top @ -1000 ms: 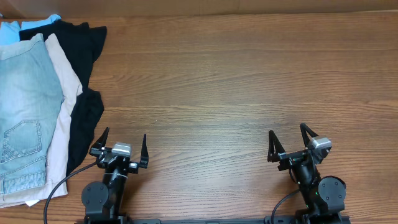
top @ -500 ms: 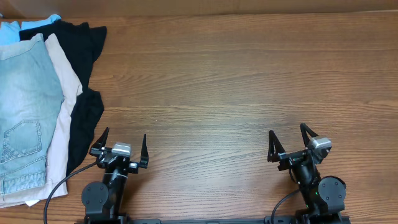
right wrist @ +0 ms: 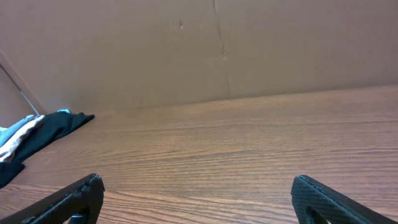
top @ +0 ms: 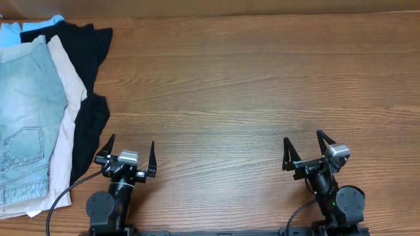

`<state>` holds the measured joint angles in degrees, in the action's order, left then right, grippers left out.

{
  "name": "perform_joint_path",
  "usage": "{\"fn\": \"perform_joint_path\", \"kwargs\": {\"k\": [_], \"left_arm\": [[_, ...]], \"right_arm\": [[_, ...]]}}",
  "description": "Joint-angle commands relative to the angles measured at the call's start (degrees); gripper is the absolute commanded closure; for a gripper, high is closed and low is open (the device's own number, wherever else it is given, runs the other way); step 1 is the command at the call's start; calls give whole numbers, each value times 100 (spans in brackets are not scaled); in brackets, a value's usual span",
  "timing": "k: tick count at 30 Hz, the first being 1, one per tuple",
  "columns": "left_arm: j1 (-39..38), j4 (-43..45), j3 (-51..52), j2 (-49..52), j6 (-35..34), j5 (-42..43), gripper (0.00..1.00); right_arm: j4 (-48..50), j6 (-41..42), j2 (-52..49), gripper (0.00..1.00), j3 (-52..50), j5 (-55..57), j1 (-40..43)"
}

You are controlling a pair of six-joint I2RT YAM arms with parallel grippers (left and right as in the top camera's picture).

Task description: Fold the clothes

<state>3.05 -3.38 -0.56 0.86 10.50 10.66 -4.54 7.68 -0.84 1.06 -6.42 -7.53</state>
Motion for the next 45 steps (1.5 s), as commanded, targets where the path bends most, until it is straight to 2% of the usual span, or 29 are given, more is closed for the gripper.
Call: {"fn": "perform_joint_path", "kwargs": {"k": [1,37,41,45], "left_arm": [[20,4,28,-50,-39,-55,0],[20,4,28,-50,-39,-55,0],[22,42,28,-50,667,-326,0],[22,-37,28,-50,772,-378,0]], "right_arm": [[24,-24,68,0,-59,52,20],[24,-24,68,0,-59,52,20],[50,-26,68,0,-59,55,20],[39,-24,68,0,-59,44,20]]}}
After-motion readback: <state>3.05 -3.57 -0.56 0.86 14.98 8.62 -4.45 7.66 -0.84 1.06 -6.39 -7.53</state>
